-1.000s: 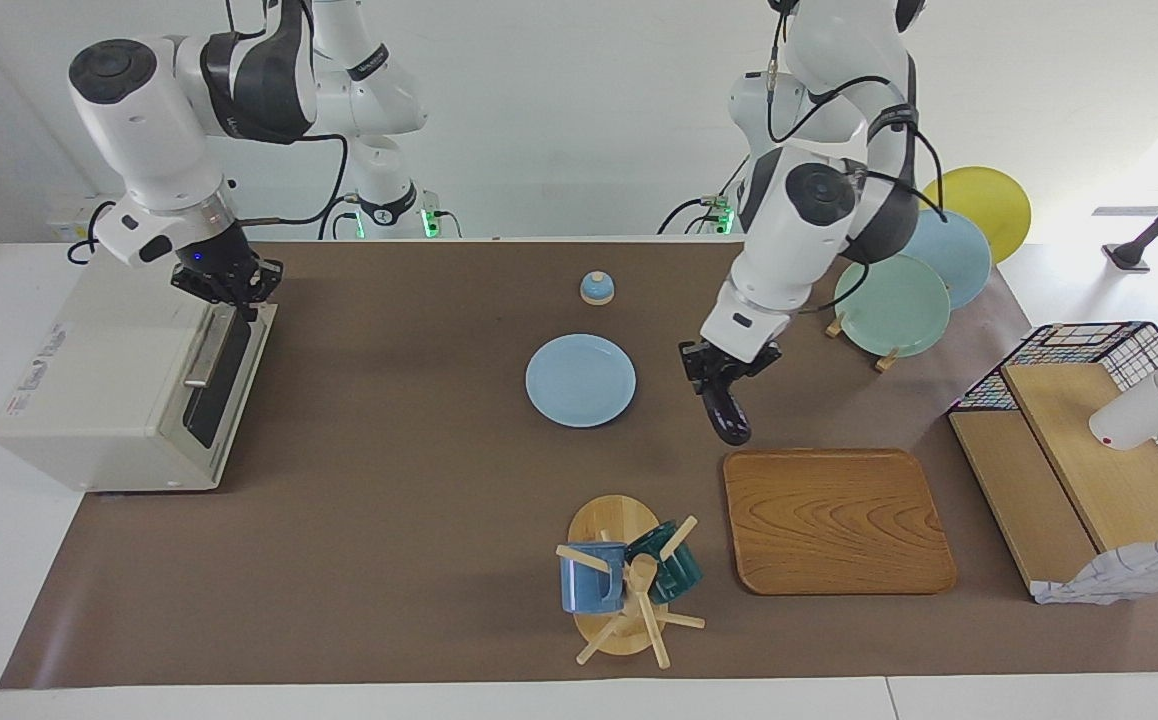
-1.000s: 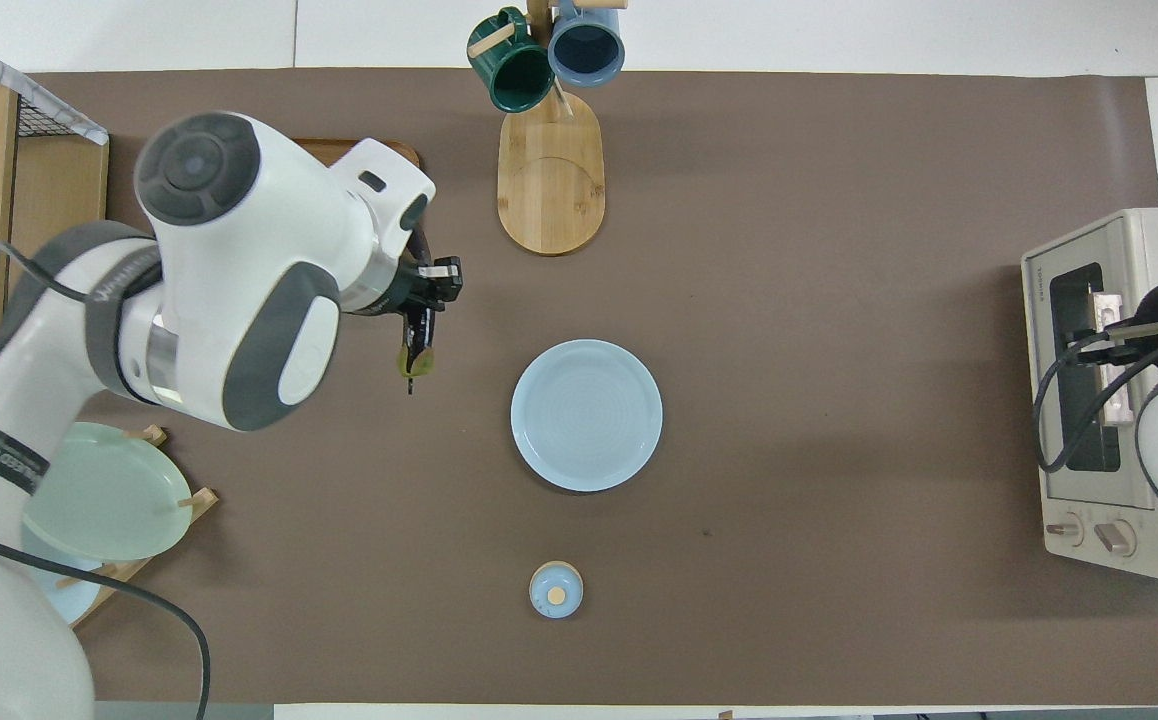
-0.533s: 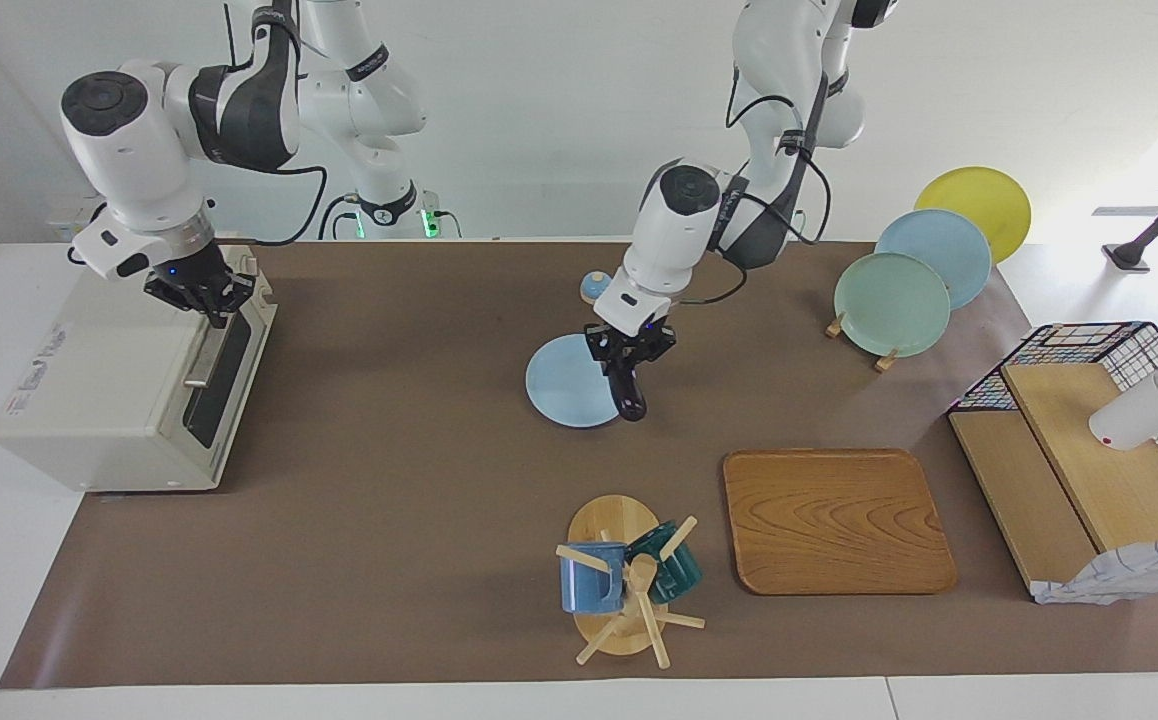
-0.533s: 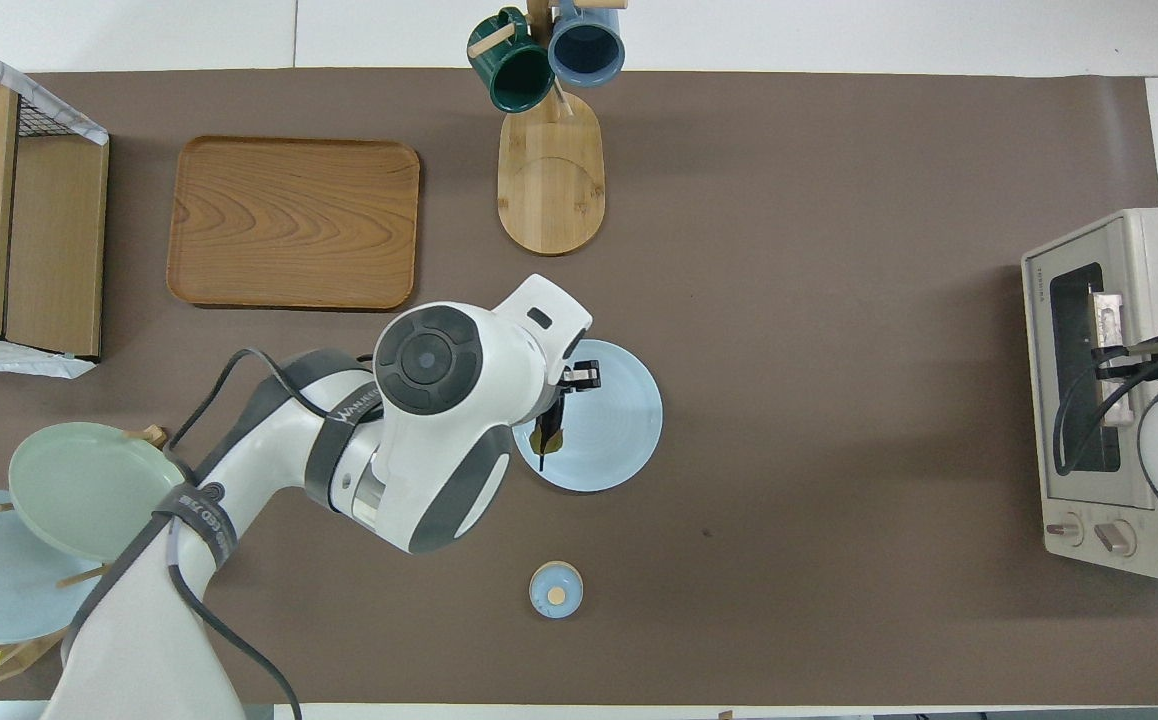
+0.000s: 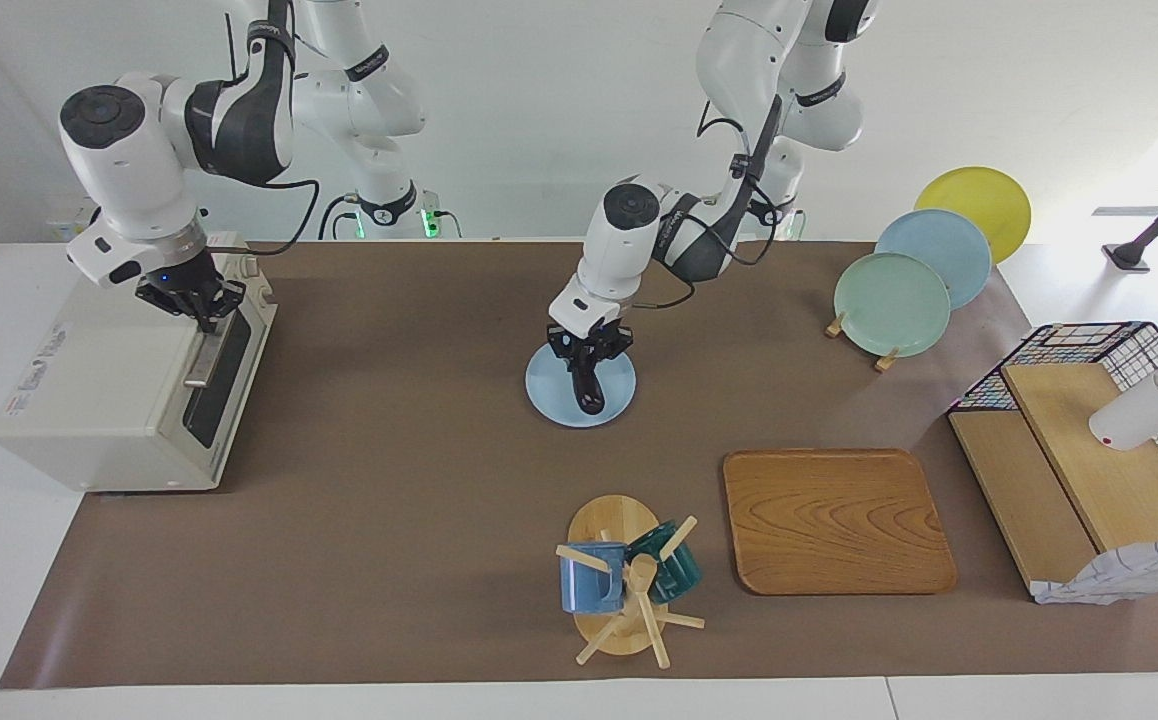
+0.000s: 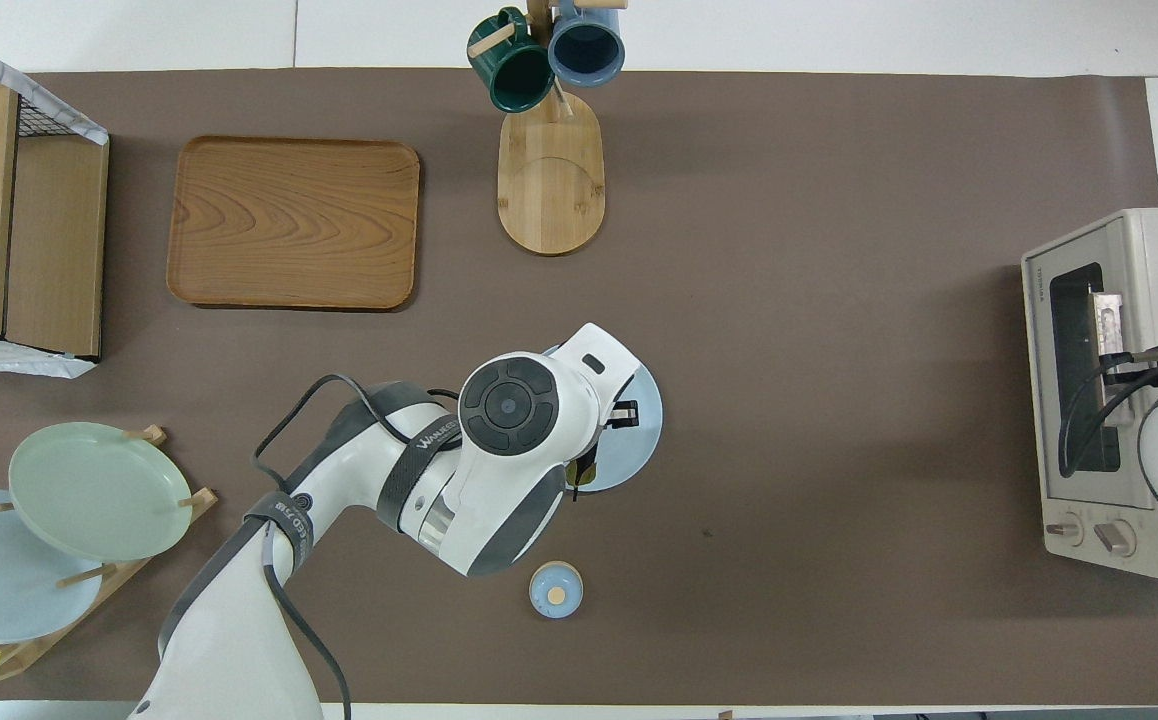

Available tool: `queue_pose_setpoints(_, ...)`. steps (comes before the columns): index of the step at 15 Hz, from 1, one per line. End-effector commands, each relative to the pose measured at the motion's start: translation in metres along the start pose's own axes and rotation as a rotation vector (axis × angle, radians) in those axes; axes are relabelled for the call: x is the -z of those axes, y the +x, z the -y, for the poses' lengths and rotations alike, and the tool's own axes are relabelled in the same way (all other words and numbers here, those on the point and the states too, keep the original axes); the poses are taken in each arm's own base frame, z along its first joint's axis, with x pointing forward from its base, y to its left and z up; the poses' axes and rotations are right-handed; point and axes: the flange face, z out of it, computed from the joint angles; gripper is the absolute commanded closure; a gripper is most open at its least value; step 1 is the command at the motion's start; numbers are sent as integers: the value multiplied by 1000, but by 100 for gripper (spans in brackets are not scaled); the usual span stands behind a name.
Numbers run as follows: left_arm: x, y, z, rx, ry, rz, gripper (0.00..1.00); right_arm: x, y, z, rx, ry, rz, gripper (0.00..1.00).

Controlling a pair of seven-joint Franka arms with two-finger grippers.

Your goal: Put eggplant into oven

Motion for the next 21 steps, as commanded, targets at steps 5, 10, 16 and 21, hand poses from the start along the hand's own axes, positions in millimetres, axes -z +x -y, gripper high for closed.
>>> queue_pose_setpoints(5,-1,-1,10,26,-4,-1,1,-13,-5,1,0,-8,-1,100)
queue_pose_setpoints(10,62,27,45,51,3,7,0,-26,-3,0,-8,4,-25,100)
queue_pose_setpoints(16,220,116,192,-3,63,43,0,-34,13,28,36,5,-47,100)
queue_pose_setpoints(21,293,105,265,23,132,18,0,-57,26,47,32,64,-56,100)
